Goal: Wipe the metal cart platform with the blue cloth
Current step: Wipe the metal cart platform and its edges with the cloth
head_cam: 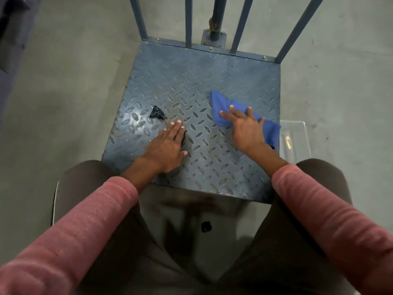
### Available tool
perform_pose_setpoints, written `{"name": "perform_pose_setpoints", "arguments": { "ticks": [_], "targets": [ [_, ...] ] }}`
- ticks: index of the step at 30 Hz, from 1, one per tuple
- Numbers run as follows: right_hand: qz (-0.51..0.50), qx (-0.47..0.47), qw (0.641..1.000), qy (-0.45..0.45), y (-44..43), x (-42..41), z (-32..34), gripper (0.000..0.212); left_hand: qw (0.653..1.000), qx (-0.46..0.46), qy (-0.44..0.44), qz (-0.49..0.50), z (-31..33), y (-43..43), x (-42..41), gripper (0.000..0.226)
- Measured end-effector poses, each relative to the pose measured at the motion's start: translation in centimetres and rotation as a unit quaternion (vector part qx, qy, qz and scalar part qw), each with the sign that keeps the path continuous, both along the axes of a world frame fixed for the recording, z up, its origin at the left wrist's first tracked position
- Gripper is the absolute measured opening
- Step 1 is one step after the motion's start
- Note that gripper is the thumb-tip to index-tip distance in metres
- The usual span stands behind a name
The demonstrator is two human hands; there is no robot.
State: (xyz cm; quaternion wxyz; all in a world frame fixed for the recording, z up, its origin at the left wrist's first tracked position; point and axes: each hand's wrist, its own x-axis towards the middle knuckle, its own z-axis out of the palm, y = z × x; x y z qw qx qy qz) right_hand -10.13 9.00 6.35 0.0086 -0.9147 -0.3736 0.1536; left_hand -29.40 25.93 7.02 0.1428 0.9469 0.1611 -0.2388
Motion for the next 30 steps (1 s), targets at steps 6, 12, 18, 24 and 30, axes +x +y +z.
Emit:
{"name": "perform_pose_setpoints", "arguments": {
  "ticks": [6, 12, 18, 24, 30],
  "targets": [
    [0.152, 0.126, 0.977, 0.078, -1.9, 1.0, 1.3, 0.059, 0.995, 0.055, 0.027, -0.075, 1.1, 1.3, 1.4, 0.089],
    [0.117, -0.055, 0.99, -0.064, -1.3, 0.2, -0.3, 0.068, 0.995, 0.058, 0.016, -0.075, -0.3, 1.5, 0.6, 0.09],
    [0.238, 0.073, 0.967, 0.057, -0.9, -6.1, 2.9, 0.064, 0.994, 0.067, 0.01, -0.088, -0.4, 1.4, 0.2, 0.089],
    [0.056, 0.03, 0.998, -0.017, -0.8, -1.4, 2.5, 0.07, 0.992, 0.078, 0.032, -0.095, 0.9, 1.0, -0.1, 0.089],
    [0.135, -0.017, 0.991, 0.008, -0.2, -7.2, 1.5, 0.062, 0.993, 0.079, 0.039, -0.08, 1.7, 0.4, -0.1, 0.09]
  ]
}}
